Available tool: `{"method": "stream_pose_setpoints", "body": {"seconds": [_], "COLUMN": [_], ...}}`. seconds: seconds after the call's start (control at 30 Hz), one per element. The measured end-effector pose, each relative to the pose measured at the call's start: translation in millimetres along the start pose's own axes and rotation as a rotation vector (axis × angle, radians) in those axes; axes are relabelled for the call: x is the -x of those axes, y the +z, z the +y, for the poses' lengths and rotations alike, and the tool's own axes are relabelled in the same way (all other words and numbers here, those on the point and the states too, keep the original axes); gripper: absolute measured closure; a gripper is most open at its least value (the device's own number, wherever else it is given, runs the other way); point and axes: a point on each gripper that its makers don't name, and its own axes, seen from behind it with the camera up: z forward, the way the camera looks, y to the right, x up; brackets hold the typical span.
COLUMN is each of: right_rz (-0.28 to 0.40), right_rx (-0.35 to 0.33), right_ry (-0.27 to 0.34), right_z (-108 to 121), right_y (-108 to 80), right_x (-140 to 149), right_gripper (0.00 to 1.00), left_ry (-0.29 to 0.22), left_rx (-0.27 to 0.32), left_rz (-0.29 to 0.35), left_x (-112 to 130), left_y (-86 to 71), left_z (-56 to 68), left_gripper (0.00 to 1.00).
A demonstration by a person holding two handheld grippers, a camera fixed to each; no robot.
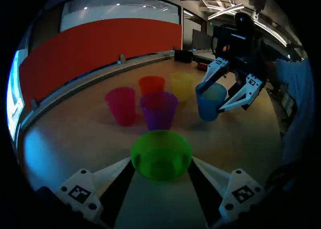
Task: Pour water
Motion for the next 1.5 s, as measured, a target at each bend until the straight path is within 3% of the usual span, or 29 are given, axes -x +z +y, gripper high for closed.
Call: {"method": "stream_pose_setpoints", "body": {"seconds": [0.13,0.27,0.33,0.7,1.23,1.37,1.5], "right_rz": [0.002,0.004,0.002,-0.001,-0.013,-0.021,-0.022], "right_rx": [-0.002,-0.003,-0.004,0.002,0.025,0.028,0.044], "right_ry": [0.0,-0.002,-0.003,-0.004,-0.011,-0.013,-0.004], "right_z": [-1.1,-1.7,-1.9,0.2,3.0,2.2,4.6], "right_y": [1.5,2.9,4.0,7.7,1.9,0.4,-3.8], "right_x": [-0.5,-0.4,1.7,12.5,23.4,26.2,28.1], "right_gripper": [0.1,0.1,0.1,0.1,0.09,0.0,0.0], "left_ry": [0.006,0.02,0.017,0.002,-0.009,-0.012,-0.015], "left_rx": [-0.006,-0.023,-0.031,-0.058,-0.073,-0.076,-0.088], "left_rz": [-0.009,-0.027,-0.036,-0.031,-0.027,-0.023,-0.016], "left_x": [1.6,4.5,5.9,12.1,15.8,15.3,15.2], "left_y": [0.3,1.3,1.1,-10.6,-28.4,-31.8,-36.4], "left_z": [-1.0,-4.2,-6.0,-9.2,-3.2,-2.4,-3.8], "left_gripper": [0.13,0.03,0.02,0.02,0.02,0.02,0.02]}}
